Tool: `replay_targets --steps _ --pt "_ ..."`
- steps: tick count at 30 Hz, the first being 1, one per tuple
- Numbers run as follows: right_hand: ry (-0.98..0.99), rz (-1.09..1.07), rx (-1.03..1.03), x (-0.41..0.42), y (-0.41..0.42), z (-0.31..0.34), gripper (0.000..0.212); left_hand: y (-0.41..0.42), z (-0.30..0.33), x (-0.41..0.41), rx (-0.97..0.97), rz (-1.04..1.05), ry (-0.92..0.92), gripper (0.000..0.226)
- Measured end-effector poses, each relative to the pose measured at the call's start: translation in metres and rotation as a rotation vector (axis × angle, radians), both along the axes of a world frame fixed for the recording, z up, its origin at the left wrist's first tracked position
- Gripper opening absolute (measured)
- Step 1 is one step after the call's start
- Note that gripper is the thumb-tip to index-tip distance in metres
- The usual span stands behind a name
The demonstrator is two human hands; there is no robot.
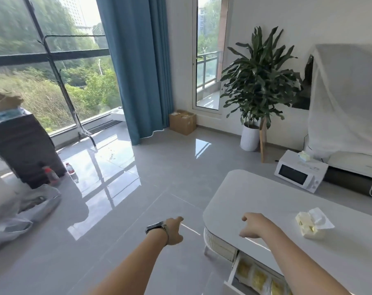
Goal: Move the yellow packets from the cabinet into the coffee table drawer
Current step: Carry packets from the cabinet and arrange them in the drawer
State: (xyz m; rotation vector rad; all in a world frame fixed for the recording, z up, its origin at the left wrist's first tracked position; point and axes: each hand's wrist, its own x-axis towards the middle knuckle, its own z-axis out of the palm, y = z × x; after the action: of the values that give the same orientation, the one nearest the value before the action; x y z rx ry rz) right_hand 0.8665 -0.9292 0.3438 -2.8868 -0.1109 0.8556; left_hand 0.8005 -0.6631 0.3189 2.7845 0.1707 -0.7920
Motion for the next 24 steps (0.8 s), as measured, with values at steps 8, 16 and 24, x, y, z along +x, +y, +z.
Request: replay_targets --steps 8,16,24 --pt "-0.032 0.233 0.007 0.037 0.187 0.005 0.077 0.161 0.011 -0.022 0.000 0.241 -0.066 0.075" --pt "-0.035 0.595 0.022 0.042 0.410 -0.002 0.086 0.334 -0.013 -0.123 0.009 0.681 -0.027 0.082" --pt "-0.047 1.048 0.014 0.021 0.631 -0.020 0.080 0.444 -0.041 -0.223 0.026 1.118 0.014 0.082"
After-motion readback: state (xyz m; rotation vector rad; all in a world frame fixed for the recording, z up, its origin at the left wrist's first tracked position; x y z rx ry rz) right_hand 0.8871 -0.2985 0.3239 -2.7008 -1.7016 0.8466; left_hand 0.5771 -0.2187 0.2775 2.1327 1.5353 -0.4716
